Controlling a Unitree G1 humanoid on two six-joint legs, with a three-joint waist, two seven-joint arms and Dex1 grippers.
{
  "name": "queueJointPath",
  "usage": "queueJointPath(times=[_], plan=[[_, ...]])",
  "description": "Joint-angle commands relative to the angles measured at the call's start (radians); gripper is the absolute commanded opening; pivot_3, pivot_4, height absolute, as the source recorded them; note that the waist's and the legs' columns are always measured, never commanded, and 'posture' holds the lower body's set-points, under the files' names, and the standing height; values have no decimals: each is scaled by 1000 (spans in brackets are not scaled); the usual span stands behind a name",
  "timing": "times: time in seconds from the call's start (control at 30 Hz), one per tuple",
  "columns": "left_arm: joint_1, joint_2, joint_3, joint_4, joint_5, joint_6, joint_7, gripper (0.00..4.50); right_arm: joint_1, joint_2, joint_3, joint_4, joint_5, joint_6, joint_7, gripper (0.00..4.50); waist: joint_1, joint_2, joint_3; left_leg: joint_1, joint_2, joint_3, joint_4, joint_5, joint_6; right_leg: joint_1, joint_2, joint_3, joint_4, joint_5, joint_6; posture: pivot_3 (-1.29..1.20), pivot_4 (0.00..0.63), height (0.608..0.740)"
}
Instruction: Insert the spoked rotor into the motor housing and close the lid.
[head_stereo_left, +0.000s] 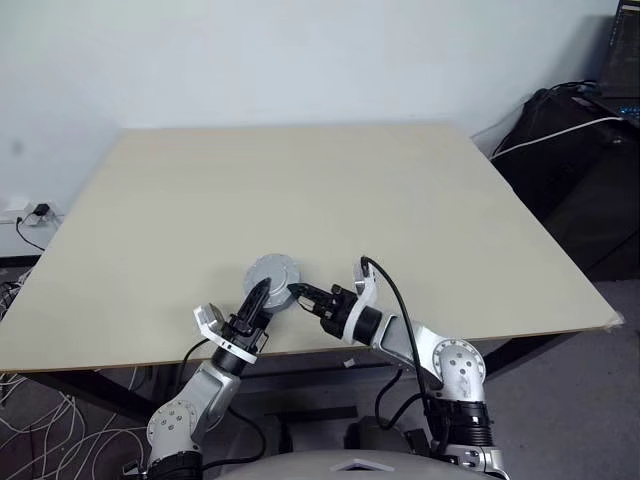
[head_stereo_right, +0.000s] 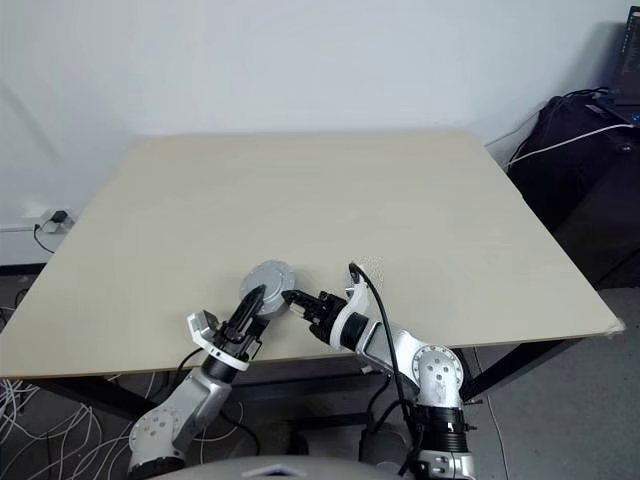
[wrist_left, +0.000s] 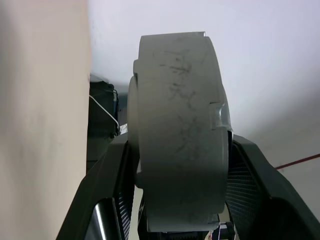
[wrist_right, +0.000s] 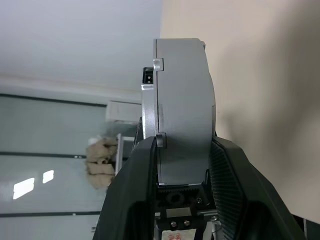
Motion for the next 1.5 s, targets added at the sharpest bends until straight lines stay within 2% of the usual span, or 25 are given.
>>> queueJointPath(times=[0.03,0.37,0.63,0.97,1.3,1.5], plan=[[-13,-46,-8,-24,-7,-5,-12,2093,-6,0,9,-62,-46,-54,33,1231,1,0,0,0,0,0,0,0,1,0,1,0,0,0,0,0,0,740],[-16,-45,-5,-27,-1,-14,-8,2093,4,1,3,-53,-83,-93,69,4453,1,0,0,0,0,0,0,0,0,0,-1,0,0,0,0,0,0,740],[-40,-70,26,-26,39,-134,11,2093,23,-23,-20,-88,-196,-163,33,4500,2,-1,0,0,0,0,0,-1,-2,0,-2,0,0,0,0,0,0,740],[-221,-113,132,113,169,-497,97,2093,109,-141,67,-194,-440,-223,145,4500,5,-3,0,0,0,1,1,1,2,1,1,0,0,0,0,0,0,740],[-425,-108,212,237,226,-729,199,2093,138,-101,70,-179,-522,-233,177,4500,15,-13,1,0,-1,0,4,2,3,2,1,-1,0,1,1,0,0,740],[-541,-74,265,349,278,-843,275,2093,145,-80,56,-173,-541,-227,187,4500,21,-14,0,0,-1,0,5,1,3,4,1,-1,0,2,1,0,0,740]])
